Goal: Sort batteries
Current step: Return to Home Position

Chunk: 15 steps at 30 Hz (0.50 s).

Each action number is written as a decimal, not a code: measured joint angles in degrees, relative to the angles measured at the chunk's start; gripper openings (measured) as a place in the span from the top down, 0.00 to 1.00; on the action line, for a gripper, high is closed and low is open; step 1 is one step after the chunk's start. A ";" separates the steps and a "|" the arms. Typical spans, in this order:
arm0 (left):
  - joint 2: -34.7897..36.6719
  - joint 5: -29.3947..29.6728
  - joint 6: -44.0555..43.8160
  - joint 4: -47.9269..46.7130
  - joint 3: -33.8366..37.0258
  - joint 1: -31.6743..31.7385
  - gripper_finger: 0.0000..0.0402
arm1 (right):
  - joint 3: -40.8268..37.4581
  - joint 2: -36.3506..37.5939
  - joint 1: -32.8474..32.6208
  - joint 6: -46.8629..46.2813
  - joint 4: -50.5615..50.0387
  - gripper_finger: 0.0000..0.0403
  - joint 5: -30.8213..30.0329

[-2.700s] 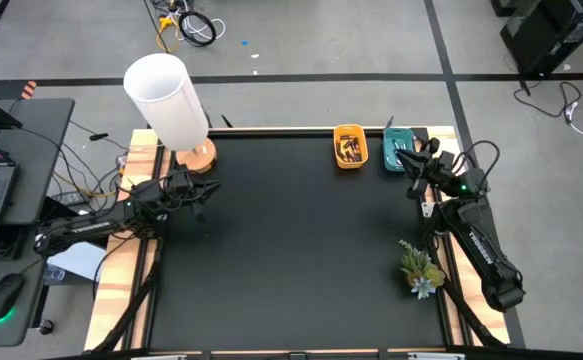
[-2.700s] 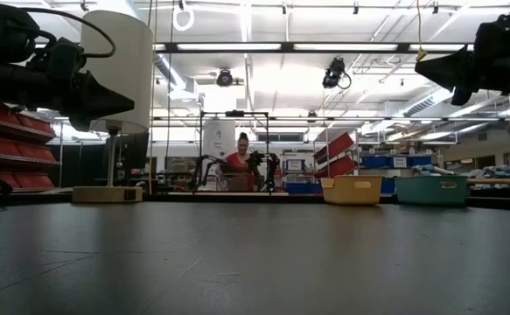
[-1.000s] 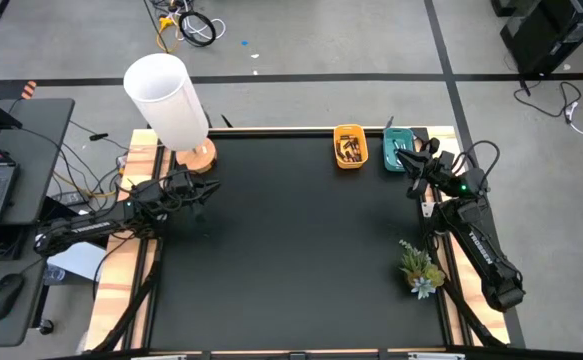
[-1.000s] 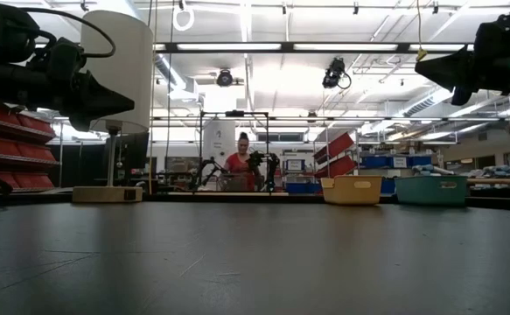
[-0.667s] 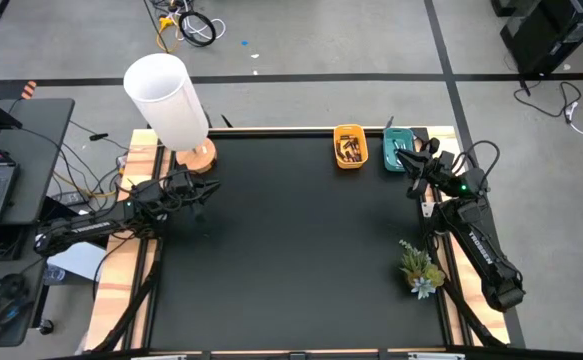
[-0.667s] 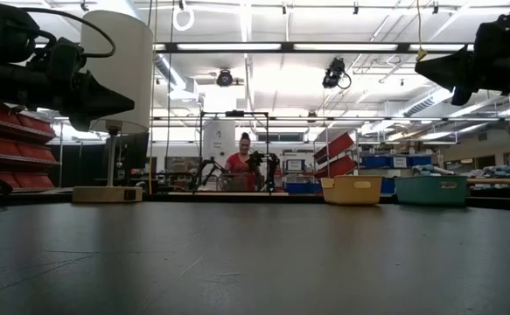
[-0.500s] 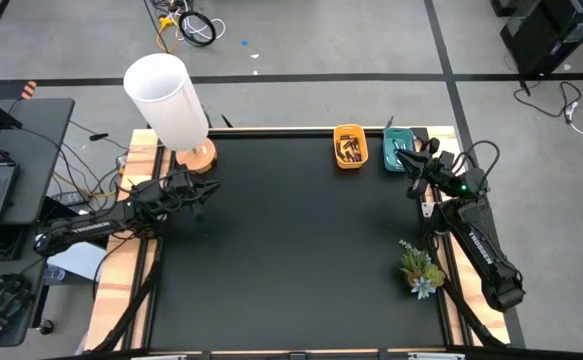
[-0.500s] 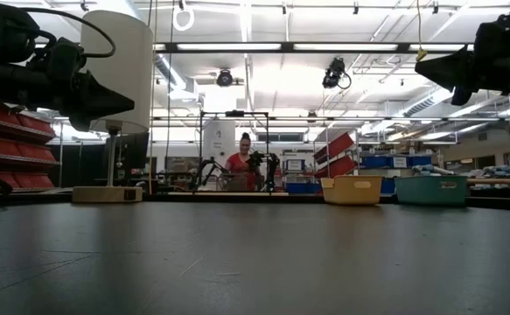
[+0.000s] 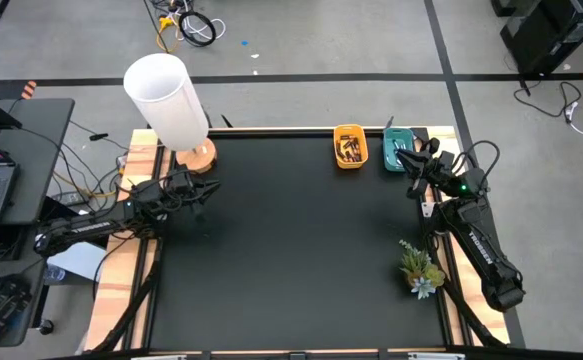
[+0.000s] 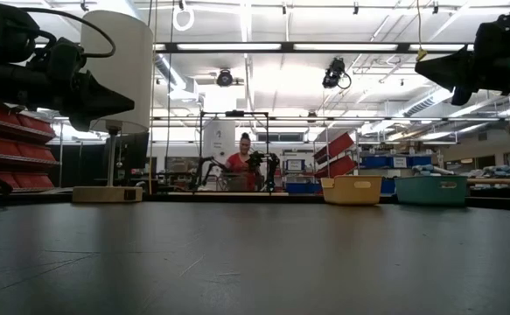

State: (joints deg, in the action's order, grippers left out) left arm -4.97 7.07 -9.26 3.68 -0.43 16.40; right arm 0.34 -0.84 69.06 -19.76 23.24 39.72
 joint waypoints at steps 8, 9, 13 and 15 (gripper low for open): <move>0.00 0.00 -0.01 0.00 0.00 0.00 0.90 | 0.01 -0.02 0.02 -0.01 0.00 0.85 0.00; 0.00 0.00 0.00 0.00 0.00 0.00 0.90 | 0.01 0.00 0.02 -0.01 -0.01 0.85 0.00; 0.00 0.00 -0.01 0.00 0.00 0.00 0.90 | 0.02 0.00 0.02 -0.01 0.00 0.85 0.00; 0.00 0.00 -0.01 0.00 0.00 0.00 0.90 | 0.02 0.00 0.02 -0.01 0.00 0.85 0.00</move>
State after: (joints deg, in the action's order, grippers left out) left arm -4.97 7.07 -9.26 3.68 -0.43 16.40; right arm 0.36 -0.84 69.08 -19.77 23.24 39.72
